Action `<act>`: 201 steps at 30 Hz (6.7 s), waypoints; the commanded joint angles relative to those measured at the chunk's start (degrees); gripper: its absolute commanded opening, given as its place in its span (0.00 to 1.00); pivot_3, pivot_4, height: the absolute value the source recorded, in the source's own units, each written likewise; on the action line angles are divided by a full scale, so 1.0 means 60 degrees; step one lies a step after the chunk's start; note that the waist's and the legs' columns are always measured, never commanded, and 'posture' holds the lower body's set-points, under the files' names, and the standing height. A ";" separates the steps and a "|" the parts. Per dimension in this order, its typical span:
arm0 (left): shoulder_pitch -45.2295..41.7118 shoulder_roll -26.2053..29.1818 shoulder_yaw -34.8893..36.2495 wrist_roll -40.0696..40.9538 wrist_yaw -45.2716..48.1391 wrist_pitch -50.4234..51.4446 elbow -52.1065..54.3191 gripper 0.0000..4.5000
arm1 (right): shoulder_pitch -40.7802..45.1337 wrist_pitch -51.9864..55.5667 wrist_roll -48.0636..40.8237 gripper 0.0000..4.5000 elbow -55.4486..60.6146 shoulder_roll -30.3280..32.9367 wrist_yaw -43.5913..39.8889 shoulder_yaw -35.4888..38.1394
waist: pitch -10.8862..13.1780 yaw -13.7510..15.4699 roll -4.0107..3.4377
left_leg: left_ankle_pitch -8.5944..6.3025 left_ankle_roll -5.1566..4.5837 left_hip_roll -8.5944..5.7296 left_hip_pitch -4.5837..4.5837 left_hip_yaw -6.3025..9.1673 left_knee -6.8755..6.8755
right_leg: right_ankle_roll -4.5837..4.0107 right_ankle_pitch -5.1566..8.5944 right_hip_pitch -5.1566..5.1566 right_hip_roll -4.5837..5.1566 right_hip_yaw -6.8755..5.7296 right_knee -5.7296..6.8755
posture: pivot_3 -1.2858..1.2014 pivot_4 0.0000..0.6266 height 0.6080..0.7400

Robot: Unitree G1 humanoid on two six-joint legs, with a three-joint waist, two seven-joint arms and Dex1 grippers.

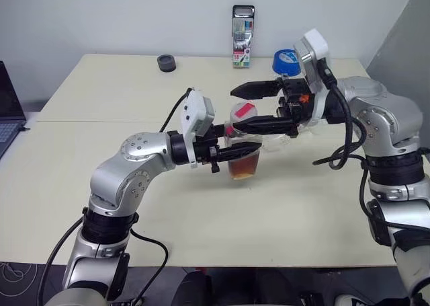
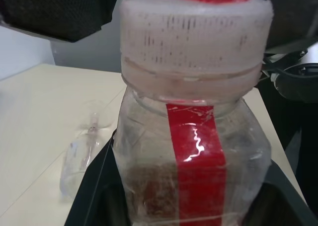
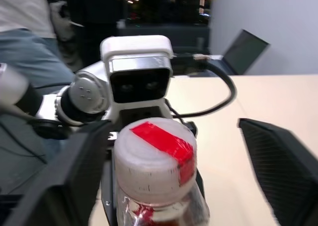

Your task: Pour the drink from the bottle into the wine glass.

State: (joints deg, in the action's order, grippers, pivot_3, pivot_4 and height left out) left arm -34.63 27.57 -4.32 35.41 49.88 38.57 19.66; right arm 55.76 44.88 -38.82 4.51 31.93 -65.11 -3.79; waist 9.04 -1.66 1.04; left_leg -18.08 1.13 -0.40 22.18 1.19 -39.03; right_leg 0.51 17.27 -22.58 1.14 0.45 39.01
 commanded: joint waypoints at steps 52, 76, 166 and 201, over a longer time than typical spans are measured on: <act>-0.0543 -0.0180 -0.0058 0.0037 0.0181 -0.0153 0.0171 0.42 | 0.1419 -0.1853 0.0780 0.88 -0.2180 -0.0284 -0.2455 -0.0906 | 0.0004 0.0036 -0.0004 | 0.0002 -0.0002 -0.0001 0.0076 0.0007 -0.0048 | 0.0001 -0.0001 -0.0038 0.0007 -0.0016 -0.0004 | 0.52 0.24 1.00; -0.0575 -0.0194 -0.0030 -0.0302 0.0176 -0.0661 -0.0459 0.42 | -0.1133 0.1815 -0.1063 0.96 0.3625 -0.0548 0.4220 0.1422 | 0.0006 -0.0004 -0.0006 | 0.0001 -0.0003 -0.0007 0.0123 0.0013 -0.0152 | 0.0005 -0.0003 -0.0109 0.0004 -0.0006 0.0135 | 0.52 0.24 1.00; -0.0630 -0.0129 -0.0020 -0.0186 0.0417 -0.0783 -0.0437 0.42 | -0.1097 0.0209 -0.0099 1.00 0.2173 0.0802 0.2562 0.0812 | 0.0009 -0.0007 -0.0007 | -0.0001 -0.0008 -0.0007 0.0119 0.0008 -0.0154 | 0.0004 -0.0003 -0.0113 0.0000 0.0003 0.0145 | 0.52 0.24 1.00; -0.0612 -0.0174 -0.0070 -0.0242 0.0344 -0.0764 -0.0389 0.42 | -0.0953 0.0092 -0.0333 1.00 0.2217 0.0011 0.2985 0.0603 | 0.0009 -0.0001 -0.0007 | 0.0000 -0.0007 -0.0008 0.0119 0.0008 -0.0154 | 0.0004 -0.0003 -0.0113 0.0000 0.0002 0.0145 | 0.52 0.24 1.00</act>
State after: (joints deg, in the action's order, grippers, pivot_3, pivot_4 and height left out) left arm -36.77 26.71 -5.37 33.39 51.92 34.72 15.07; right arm 48.68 46.90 -41.31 17.12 31.51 -46.96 -1.25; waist 9.09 -1.66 1.00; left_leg -18.08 1.09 -0.44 22.89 1.24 -39.96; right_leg 0.54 17.26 -23.26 1.14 0.46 39.88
